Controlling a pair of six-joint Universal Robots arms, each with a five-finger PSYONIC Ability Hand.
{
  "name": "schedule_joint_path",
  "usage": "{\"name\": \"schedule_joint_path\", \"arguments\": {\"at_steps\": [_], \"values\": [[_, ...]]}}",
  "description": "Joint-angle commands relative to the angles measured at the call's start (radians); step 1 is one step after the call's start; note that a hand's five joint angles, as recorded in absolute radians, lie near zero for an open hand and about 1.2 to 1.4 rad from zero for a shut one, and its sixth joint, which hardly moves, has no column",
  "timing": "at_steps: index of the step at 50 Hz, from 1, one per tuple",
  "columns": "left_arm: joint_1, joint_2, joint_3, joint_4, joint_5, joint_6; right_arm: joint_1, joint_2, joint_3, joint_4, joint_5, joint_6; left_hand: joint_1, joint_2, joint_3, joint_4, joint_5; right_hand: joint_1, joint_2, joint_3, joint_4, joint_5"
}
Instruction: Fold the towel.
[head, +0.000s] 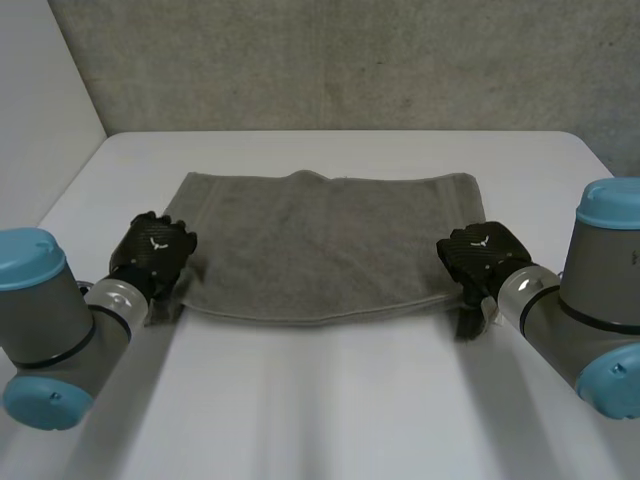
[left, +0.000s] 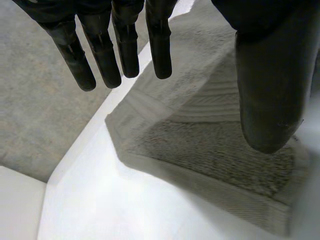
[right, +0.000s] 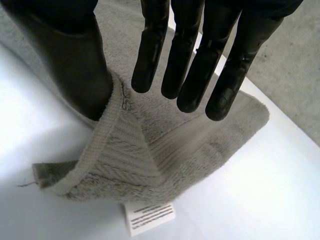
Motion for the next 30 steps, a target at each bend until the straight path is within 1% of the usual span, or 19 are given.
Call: {"name": "schedule_joint_path", "arguments": {"at_steps": [1, 3, 6, 8, 14, 22, 30], "values": [[-0.003, -0.019, 0.022, 0.020, -0.011, -0.011, -0.003, 0.009, 0.017, -0.053, 0.040, 0.067, -0.053, -0.041, -0.047, -0.048, -0.010, -0.019, -0.032, -0.026, -0.036, -0.015], [-0.014, -0.022, 0.027, 0.014, -0.012, -0.023, -0.010, 0.009, 0.022, -0.062, 0.069, 0.098, -0.053, -0.041, -0.047, -0.048, -0.010, -0.016, -0.029, -0.023, -0.033, -0.012], [-0.018, -0.019, 0.027, 0.011, -0.012, -0.034, -0.014, 0.009, 0.023, -0.060, 0.079, 0.109, -0.056, -0.044, -0.050, -0.051, -0.013, -0.019, -0.032, -0.026, -0.036, -0.015], [-0.024, -0.004, 0.021, 0.003, -0.009, -0.061, -0.014, 0.010, 0.030, -0.059, 0.083, 0.120, -0.053, -0.041, -0.047, -0.048, -0.010, -0.019, -0.032, -0.026, -0.036, -0.015], [-0.034, 0.010, 0.007, -0.029, -0.001, -0.112, -0.015, 0.010, 0.042, -0.053, 0.083, 0.124, -0.056, -0.044, -0.050, -0.051, -0.013, -0.019, -0.032, -0.026, -0.036, -0.015], [-0.031, 0.022, -0.019, -0.116, 0.018, -0.177, -0.012, 0.002, 0.062, -0.053, 0.082, 0.115, -0.106, -0.094, -0.100, -0.101, -0.063, -0.016, -0.029, -0.023, -0.033, -0.012], [-0.041, 0.027, -0.009, -0.136, 0.031, -0.230, -0.011, 0.007, 0.062, -0.051, 0.082, 0.109, -0.106, -0.094, -0.100, -0.101, -0.063, -0.016, -0.029, -0.023, -0.033, -0.012]]}}
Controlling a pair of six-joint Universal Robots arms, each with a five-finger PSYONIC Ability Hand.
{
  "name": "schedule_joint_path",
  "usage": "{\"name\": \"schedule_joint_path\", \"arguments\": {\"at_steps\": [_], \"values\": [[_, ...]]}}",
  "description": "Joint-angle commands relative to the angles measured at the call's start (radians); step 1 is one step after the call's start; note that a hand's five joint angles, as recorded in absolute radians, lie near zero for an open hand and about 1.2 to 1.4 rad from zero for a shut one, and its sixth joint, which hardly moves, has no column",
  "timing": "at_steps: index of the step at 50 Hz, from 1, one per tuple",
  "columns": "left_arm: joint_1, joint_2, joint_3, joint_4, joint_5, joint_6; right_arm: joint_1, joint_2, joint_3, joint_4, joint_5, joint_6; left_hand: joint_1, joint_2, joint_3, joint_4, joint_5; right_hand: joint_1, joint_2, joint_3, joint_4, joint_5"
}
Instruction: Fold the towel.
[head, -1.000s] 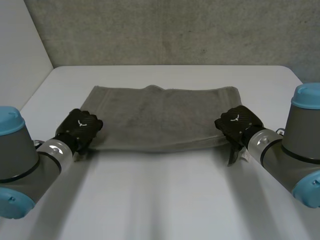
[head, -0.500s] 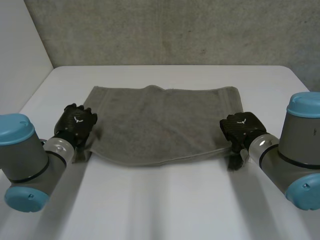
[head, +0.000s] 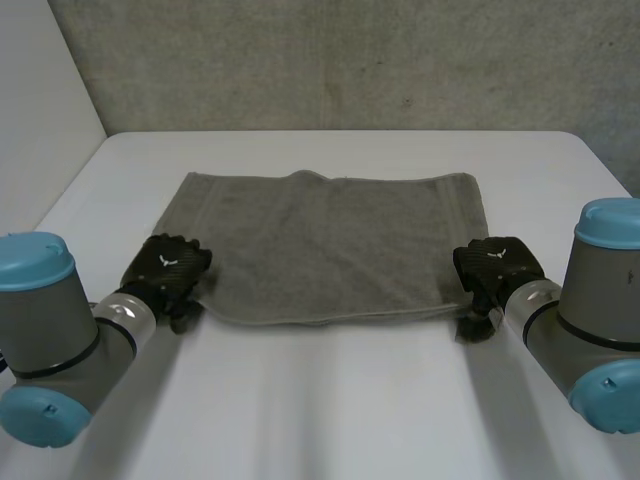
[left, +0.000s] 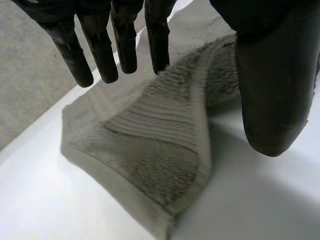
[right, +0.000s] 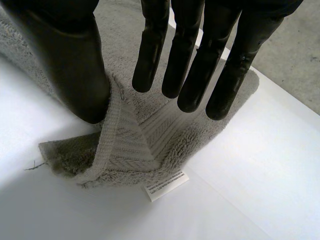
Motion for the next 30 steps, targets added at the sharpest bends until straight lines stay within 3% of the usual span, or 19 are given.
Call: {"name": "schedule_joint_path", "arguments": {"at_steps": [1, 23, 30], "values": [[-0.013, 0.001, 0.012, -0.017, 0.008, -0.050, 0.001, 0.004, 0.000, -0.001, 0.000, -0.004, -0.063, -0.045, -0.047, -0.052, -0.015, -0.009, -0.024, -0.015, -0.027, -0.002], [-0.013, -0.135, 0.178, 0.003, -0.021, -0.135, -0.006, -0.004, 0.024, -0.001, 0.005, 0.005, -0.028, -0.010, -0.012, -0.017, 0.020, -0.009, -0.024, -0.015, -0.027, -0.002], [-0.012, -0.140, 0.211, 0.004, -0.067, -0.135, -0.046, -0.010, 0.049, -0.001, 0.017, 0.014, 0.122, 0.140, 0.138, 0.133, 0.169, -0.109, -0.124, -0.115, -0.126, -0.102]]}}
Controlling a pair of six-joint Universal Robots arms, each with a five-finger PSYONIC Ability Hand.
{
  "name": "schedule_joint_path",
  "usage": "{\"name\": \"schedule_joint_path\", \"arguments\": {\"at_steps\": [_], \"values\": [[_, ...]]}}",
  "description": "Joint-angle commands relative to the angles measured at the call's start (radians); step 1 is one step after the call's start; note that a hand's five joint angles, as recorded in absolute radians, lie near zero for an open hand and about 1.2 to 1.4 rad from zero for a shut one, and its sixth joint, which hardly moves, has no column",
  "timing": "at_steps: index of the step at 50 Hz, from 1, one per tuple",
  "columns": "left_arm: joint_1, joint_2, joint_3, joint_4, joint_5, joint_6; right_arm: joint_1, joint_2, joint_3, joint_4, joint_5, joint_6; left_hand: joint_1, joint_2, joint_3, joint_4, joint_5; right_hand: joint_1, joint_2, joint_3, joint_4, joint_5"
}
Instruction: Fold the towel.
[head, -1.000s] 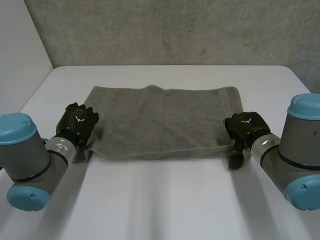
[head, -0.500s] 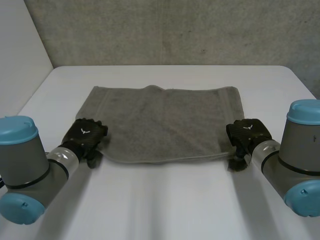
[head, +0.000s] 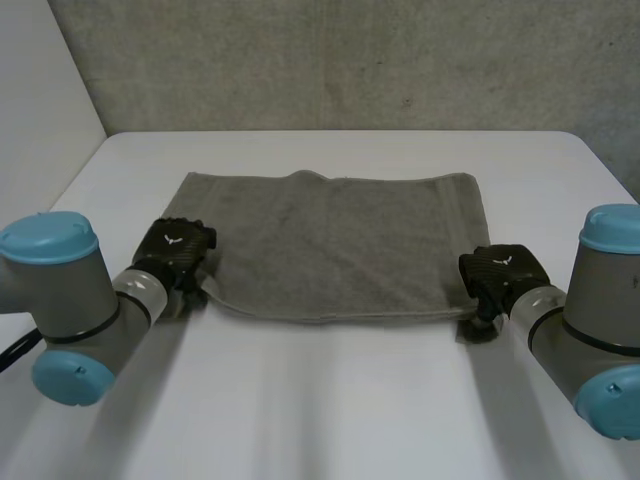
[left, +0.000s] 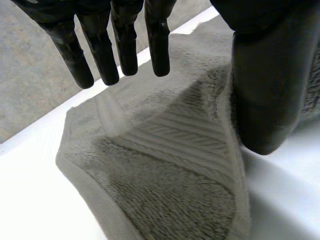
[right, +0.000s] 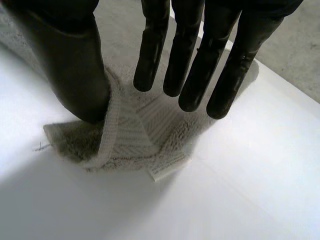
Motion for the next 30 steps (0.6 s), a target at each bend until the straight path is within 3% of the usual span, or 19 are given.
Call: {"name": "schedule_joint_path", "arguments": {"at_steps": [1, 8, 18, 20, 24, 26, 30], "values": [[0.002, -0.001, 0.025, 0.001, -0.036, 0.003, -0.026, -0.004, 0.017, 0.000, 0.011, 0.007, 0.106, 0.104, 0.103, 0.110, 0.100, -0.076, -0.088, -0.085, -0.092, -0.074], [0.014, -0.003, 0.025, 0.002, -0.050, 0.014, -0.043, 0.005, 0.005, 0.000, 0.073, 0.056, 0.217, 0.215, 0.214, 0.221, 0.211, -0.094, -0.106, -0.103, -0.110, -0.091], [0.034, -0.001, 0.016, -0.001, -0.050, 0.014, -0.046, 0.047, -0.006, 0.003, 0.061, 0.148, 0.411, 0.409, 0.408, 0.415, 0.405, -0.003, -0.015, -0.012, -0.019, 0.000], [0.034, -0.001, 0.016, -0.001, -0.050, 0.015, -0.046, 0.065, -0.012, 0.007, 0.051, 0.168, 0.572, 0.570, 0.569, 0.576, 0.565, 0.088, 0.076, 0.078, 0.072, 0.090], [0.034, 0.003, 0.014, -0.005, -0.047, 0.015, -0.046, 0.085, -0.018, 0.037, 0.019, 0.186, 0.664, 0.662, 0.661, 0.668, 0.657, 0.250, 0.238, 0.240, 0.234, 0.252], [0.034, 0.009, 0.011, -0.010, -0.042, 0.015, -0.049, 0.091, -0.029, 0.081, -0.030, 0.212, 0.923, 0.921, 0.920, 0.927, 0.917, 0.486, 0.474, 0.477, 0.470, 0.489], [0.032, 0.022, 0.005, -0.019, -0.038, 0.020, -0.063, 0.076, -0.049, 0.139, -0.081, 0.237, 0.989, 0.987, 0.986, 0.993, 0.983, 0.583, 0.571, 0.574, 0.567, 0.586]]}}
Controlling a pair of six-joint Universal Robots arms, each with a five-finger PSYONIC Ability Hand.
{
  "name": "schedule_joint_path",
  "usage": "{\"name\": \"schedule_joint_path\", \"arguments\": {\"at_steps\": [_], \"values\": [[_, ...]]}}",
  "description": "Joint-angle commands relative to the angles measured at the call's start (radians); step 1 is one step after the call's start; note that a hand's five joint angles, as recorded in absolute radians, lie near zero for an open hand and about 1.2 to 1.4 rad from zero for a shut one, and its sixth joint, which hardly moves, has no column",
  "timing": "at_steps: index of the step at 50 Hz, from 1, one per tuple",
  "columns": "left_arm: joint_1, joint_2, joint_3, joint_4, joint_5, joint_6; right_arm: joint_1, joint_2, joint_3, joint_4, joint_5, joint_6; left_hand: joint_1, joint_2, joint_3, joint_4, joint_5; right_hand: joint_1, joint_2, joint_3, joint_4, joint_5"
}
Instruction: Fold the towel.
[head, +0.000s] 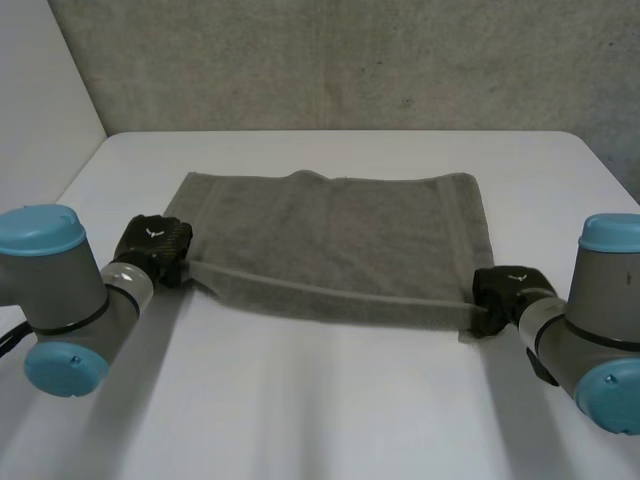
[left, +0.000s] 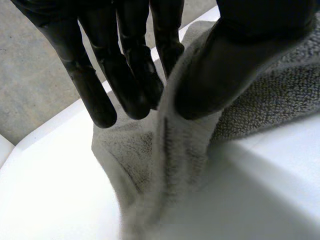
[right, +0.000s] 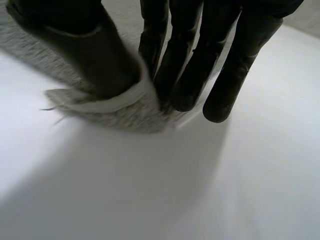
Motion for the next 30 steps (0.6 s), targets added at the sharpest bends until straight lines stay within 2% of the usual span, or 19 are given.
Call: {"name": "schedule_joint_path", "arguments": {"at_steps": [1, 3, 5, 6, 8, 9, 11, 14, 16, 20, 22, 23, 25, 26, 28, 29, 30], "values": [[-0.002, 0.035, -0.014, -0.023, 0.009, 0.013, -0.030, -0.018, -0.037, 0.124, -0.106, 0.046, 0.131, 0.111, 0.118, 0.115, 0.124, 0.115, 0.134, 0.142, 0.140, 0.120], [-0.002, 0.070, -0.026, -0.040, 0.011, 0.029, -0.047, -0.041, -0.046, 0.166, -0.129, 0.043, 0.131, 0.111, 0.118, 0.115, 0.124, 0.115, 0.134, 0.142, 0.140, 0.120], [-0.001, 0.153, -0.060, -0.078, 0.015, 0.066, -0.088, -0.133, -0.069, 0.259, -0.170, 0.034, 0.131, 0.111, 0.118, 0.115, 0.124, 0.115, 0.134, 0.142, 0.140, 0.120], [-0.001, 0.153, -0.060, -0.078, 0.015, 0.066, -0.089, -0.133, -0.069, 0.259, -0.171, 0.033, 0.131, 0.111, 0.118, 0.115, 0.124, 0.115, 0.134, 0.142, 0.140, 0.120], [0.016, 0.267, -0.087, -0.116, 0.044, 0.115, -0.127, -0.248, -0.110, 0.348, -0.216, 0.017, 0.131, 0.111, 0.118, 0.115, 0.124, 0.115, 0.134, 0.142, 0.140, 0.120], [0.016, 0.268, -0.088, -0.117, 0.045, 0.115, -0.127, -0.248, -0.111, 0.348, -0.217, 0.017, 0.131, 0.111, 0.118, 0.115, 0.124, 0.115, 0.134, 0.142, 0.140, 0.120], [0.059, 0.401, -0.098, -0.158, 0.099, 0.153, -0.162, -0.357, -0.169, 0.411, -0.262, -0.023, 0.131, 0.111, 0.118, 0.115, 0.124, 0.115, 0.134, 0.142, 0.140, 0.120], [0.088, 0.449, -0.091, -0.178, 0.132, 0.155, -0.176, -0.396, -0.192, 0.429, -0.286, -0.051, 0.131, 0.111, 0.118, 0.115, 0.124, 0.115, 0.134, 0.142, 0.140, 0.120], [0.139, 0.492, -0.068, -0.215, 0.190, 0.150, -0.188, -0.431, -0.232, 0.443, -0.307, -0.113, 0.131, 0.111, 0.118, 0.115, 0.124, 0.115, 0.134, 0.142, 0.140, 0.120], [0.157, 0.489, -0.031, -0.268, 0.218, 0.147, -0.187, -0.414, -0.247, 0.451, -0.306, -0.198, 0.131, 0.111, 0.118, 0.115, 0.124, 0.115, 0.134, 0.142, 0.140, 0.120], [0.157, 0.474, -0.017, -0.296, 0.221, 0.149, -0.170, -0.335, -0.256, 0.458, -0.286, -0.303, 0.131, 0.111, 0.118, 0.115, 0.124, 0.115, 0.134, 0.142, 0.140, 0.120], [0.157, 0.440, -0.005, -0.319, 0.221, 0.150, -0.170, -0.334, -0.256, 0.459, -0.286, -0.304, 0.131, 0.111, 0.118, 0.115, 0.124, 0.115, 0.134, 0.142, 0.140, 0.120], [0.148, 0.335, 0.026, -0.359, 0.215, 0.161, -0.159, -0.250, -0.282, 0.472, -0.217, -0.420, 0.131, 0.111, 0.118, 0.115, 0.124, 0.115, 0.134, 0.142, 0.140, 0.120], [0.148, 0.334, 0.026, -0.359, 0.215, 0.161, -0.159, -0.250, -0.282, 0.472, -0.217, -0.421, 0.131, 0.111, 0.118, 0.115, 0.124, 0.115, 0.134, 0.142, 0.140, 0.120], [0.139, 0.239, 0.076, -0.402, 0.212, 0.159, -0.135, -0.172, -0.310, 0.469, -0.143, -0.509, 0.131, 0.111, 0.118, 0.115, 0.124, 0.115, 0.134, 0.142, 0.140, 0.120], [0.139, 0.239, 0.077, -0.402, 0.212, 0.159, -0.135, -0.172, -0.310, 0.469, -0.143, -0.510, 0.131, 0.111, 0.118, 0.115, 0.124, 0.115, 0.134, 0.142, 0.140, 0.120], [0.137, 0.189, 0.108, -0.419, 0.210, 0.159, -0.107, -0.128, -0.342, 0.459, -0.108, -0.535, 0.131, 0.111, 0.118, 0.115, 0.124, 0.115, 0.134, 0.142, 0.140, 0.120]]}}
